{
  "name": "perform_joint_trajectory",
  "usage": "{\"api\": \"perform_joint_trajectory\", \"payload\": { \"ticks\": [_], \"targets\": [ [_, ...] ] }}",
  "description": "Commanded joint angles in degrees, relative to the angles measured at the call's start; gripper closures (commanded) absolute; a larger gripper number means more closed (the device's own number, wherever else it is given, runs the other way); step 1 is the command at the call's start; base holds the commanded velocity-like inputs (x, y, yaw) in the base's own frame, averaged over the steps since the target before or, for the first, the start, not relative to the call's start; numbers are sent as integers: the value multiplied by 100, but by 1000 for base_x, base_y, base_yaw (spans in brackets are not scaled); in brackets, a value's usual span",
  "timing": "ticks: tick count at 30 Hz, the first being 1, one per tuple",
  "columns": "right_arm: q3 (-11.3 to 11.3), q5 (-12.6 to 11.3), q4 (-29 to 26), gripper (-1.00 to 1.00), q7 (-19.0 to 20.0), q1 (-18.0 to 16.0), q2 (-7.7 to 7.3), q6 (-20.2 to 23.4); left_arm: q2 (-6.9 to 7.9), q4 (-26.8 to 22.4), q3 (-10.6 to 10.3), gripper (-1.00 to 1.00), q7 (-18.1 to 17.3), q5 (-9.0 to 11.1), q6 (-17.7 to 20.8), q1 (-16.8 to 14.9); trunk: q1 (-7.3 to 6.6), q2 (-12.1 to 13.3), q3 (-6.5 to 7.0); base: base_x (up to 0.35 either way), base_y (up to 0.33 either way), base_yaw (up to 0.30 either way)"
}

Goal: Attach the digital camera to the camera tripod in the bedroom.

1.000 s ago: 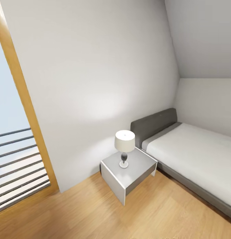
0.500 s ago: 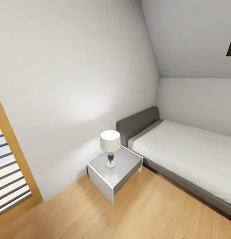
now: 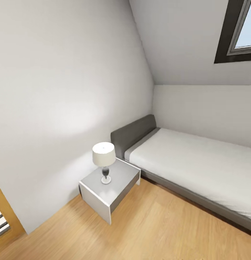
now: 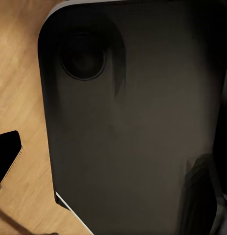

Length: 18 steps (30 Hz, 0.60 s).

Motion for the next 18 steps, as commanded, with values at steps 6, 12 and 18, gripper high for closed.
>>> {"api": "perform_joint_trajectory", "payload": {
  "ticks": [6,12,18],
  "targets": [
    [-6,-2,-1,-100,5,-2,-2,-14,0,-8,0,-100,-1,1,-2,2,0,-2,0,0,0,-300],
    [-6,-1,-1,-100,5,-3,0,-16,0,-8,0,-100,-1,3,-2,2,0,-2,13,0,0,-300],
    [-6,4,-1,-100,2,-3,0,-18,0,-8,0,-100,-1,4,-2,2,0,-2,26,0,0,-300]
  ]
}}
